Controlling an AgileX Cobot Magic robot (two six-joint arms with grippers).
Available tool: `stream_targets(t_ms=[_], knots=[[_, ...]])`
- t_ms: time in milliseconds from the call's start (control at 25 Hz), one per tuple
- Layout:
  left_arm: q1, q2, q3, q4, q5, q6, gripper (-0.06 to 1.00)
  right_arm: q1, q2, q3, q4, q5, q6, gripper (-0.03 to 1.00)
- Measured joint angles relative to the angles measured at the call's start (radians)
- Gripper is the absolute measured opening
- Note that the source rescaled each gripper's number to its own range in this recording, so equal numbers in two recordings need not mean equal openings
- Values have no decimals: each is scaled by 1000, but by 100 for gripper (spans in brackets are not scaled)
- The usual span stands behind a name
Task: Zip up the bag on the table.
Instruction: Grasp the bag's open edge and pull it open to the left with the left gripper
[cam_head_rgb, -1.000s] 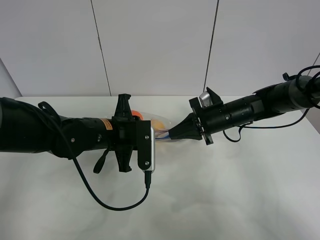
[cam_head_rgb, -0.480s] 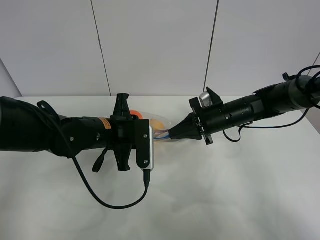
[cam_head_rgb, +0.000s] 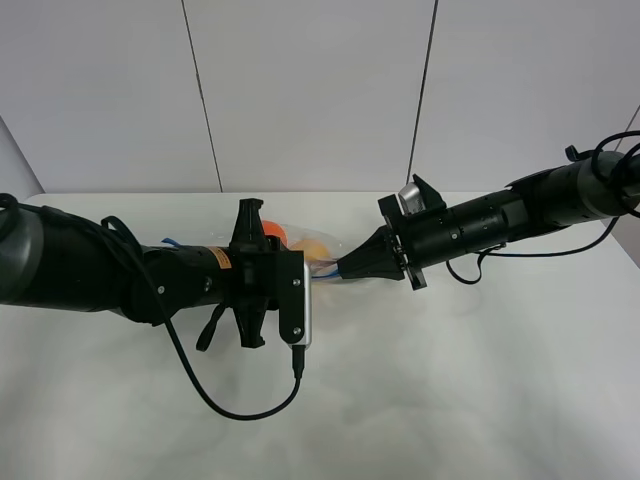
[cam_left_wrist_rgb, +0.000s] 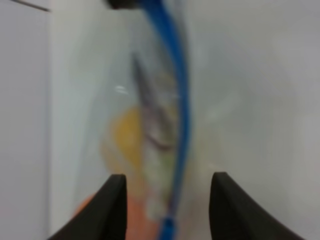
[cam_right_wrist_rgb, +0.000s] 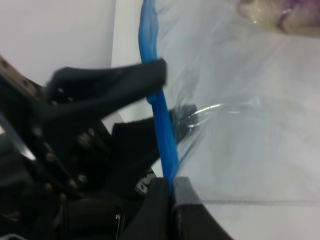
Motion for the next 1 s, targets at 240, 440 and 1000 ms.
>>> stream_targets(t_ms=[240,440,1000], knots=[[0,0,0,0,-23,0,34,0,0,0,0,1,4,0],[0,0,0,0,-9,0,22,0,0,0,0,1,6,0],[1,0,0,-1,-4,34,0,0,0,-1,3,1,6,0]])
